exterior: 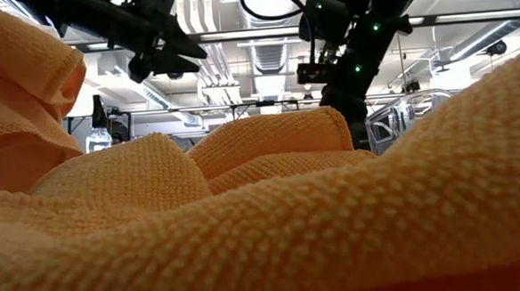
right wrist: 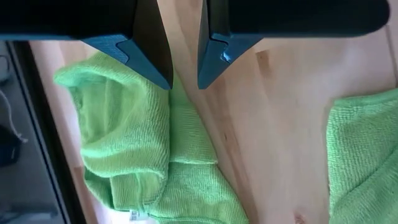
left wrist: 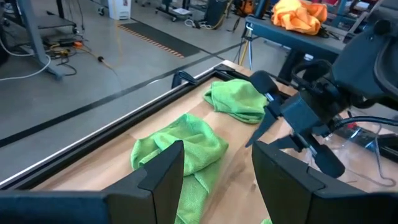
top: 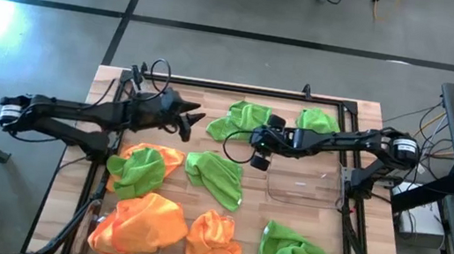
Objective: Sort microfiber towel by color & place in baskets
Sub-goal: Put the top center green towel into the right transparent bin
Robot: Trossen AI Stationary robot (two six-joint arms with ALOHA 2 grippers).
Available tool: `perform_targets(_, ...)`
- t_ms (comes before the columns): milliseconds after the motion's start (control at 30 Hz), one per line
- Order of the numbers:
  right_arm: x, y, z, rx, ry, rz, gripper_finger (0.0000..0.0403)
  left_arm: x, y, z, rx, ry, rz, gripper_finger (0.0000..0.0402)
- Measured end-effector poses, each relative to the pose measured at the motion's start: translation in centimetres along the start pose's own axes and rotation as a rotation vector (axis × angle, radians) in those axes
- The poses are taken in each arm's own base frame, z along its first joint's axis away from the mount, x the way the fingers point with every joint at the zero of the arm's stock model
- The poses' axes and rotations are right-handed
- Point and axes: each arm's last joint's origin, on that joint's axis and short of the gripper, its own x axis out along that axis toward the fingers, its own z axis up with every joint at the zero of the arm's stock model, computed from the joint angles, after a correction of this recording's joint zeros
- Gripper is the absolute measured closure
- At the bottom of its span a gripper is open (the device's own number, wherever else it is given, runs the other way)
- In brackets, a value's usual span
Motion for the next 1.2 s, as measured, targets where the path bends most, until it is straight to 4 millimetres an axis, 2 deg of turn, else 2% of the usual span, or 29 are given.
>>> perform_targets(500,-1.2,-1.5,1.7,-0.048,-0.086,-0.023,0.0335,1.1,1.2,0.2,-0.011,0.012,0.039,0.0228)
perform_targets(700,0.3,-4.2,1.2,0.000,-0.040,-0.064,0.0335,1.4,1.7,0.2,-0.017,0.017,0.041,0.0228)
perform_targets(867,1.3,-6.2,0.6,0.060,-0.024,-0.011,0.0335,1.5,1.8,0.1,-0.018,0.019,0.048,0.0228)
perform_targets(1033,2.0,-7.3,0.2,0.090,-0.018,0.027,0.0335,1.5,1.8,0.1,-0.024,0.021,0.048,0.0228)
perform_targets(1200,2.9,-7.6,-0.3,0.080,0.011,0.058,0.0335,1.7,1.8,-0.1,-0.030,0.030,0.051,0.0228)
